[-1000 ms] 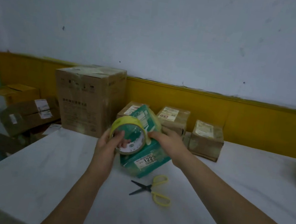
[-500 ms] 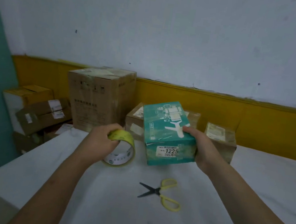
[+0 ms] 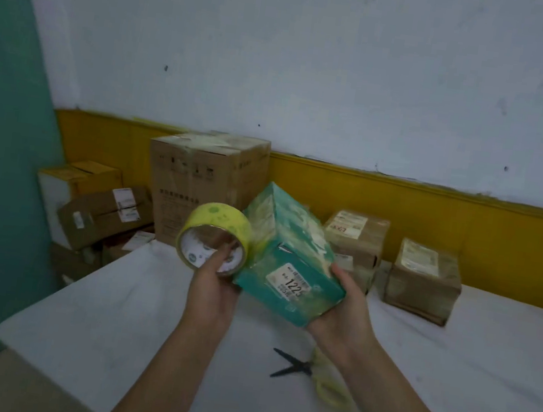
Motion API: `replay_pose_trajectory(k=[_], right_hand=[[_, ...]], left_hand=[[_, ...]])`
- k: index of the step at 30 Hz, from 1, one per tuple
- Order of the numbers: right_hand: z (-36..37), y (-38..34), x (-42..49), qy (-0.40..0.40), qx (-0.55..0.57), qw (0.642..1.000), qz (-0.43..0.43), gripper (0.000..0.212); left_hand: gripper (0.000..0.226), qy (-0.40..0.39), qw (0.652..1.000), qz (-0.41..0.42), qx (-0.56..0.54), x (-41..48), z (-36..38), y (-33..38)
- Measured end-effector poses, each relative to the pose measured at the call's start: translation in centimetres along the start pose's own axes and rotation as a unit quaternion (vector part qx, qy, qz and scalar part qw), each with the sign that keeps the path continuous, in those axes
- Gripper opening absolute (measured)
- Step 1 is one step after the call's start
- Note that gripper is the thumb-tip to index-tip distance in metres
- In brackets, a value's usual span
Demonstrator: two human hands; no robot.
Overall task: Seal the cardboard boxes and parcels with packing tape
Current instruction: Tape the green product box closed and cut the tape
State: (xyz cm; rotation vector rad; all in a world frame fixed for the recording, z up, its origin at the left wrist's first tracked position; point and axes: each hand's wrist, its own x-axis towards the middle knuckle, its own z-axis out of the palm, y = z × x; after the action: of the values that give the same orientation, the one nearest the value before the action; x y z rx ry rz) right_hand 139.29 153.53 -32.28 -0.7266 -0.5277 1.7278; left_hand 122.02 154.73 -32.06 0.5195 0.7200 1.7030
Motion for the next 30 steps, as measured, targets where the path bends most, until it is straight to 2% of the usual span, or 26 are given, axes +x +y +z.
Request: replay_pose_trajectory(k=[2,4,6,8,10,12,17,20,23,24,28,30], right_hand=[[0.5,2.7,0.0,0.009,-0.027,1.0,0.011,0.038],[0.4,4.0,0.2,0.061,-0.182,0.981,-0.003,0.038],[0.3,3.6,0.6,0.089,-0.349,0.931,-0.049,0.044],[0.9,2.3,1.1,0.102,-0.447,0.884,-0.089,0.05],[2.5,1.2,1.2,0.05,-0.422,0.904,-0.059,0.042],[3.7,0.6,1.9,0.038,-0.377,0.925,-0.031,0.045],[3.8,0.6,3.0,0.06,-0.447,0.892,-0.047,0.022],[3.2,-0.2,3.6,0.066,-0.46,0.885,-0.043,0.026],[2.0,-1.0,4.1,0.076,-0.483,0.871,-0.05,0.028],[1.7,-1.2,4.4,0.075,-0.49,0.867,-0.051,0.029],[1.3,-1.6,4.7,0.06,-0.49,0.868,-0.053,0.026],[1.1,-2.6,4.3,0.043,-0.494,0.867,-0.052,0.019]], left_hand=[[0.022,0.029,0.996,-0.036,-0.079,-0.6,1.1,-0.1],[0.025,0.037,0.996,-0.032,-0.07,-0.6,1.1,0.6],[0.027,0.038,0.998,-0.031,-0.033,-0.1,0.4,1.0],[0.028,0.04,0.998,-0.029,0.024,0.4,0.1,0.6],[0.028,0.033,0.993,-0.012,0.112,0.5,0.4,-0.4],[0.028,0.021,0.987,0.001,0.16,0.5,0.8,-1.4],[0.023,0.011,0.977,-0.011,0.212,1.3,0.7,-1.2],[0.018,0.026,0.969,0.071,0.237,2.1,-1.8,2.3],[0.008,0.039,0.901,0.159,0.402,1.9,-5.4,4.0],[0.006,0.027,0.882,0.159,0.442,1.3,-6.0,3.2],[0.008,-0.024,0.888,0.111,0.445,0.4,-7.7,-1.2],[0.016,-0.067,0.873,0.107,0.472,0.1,-8.3,-1.9]])
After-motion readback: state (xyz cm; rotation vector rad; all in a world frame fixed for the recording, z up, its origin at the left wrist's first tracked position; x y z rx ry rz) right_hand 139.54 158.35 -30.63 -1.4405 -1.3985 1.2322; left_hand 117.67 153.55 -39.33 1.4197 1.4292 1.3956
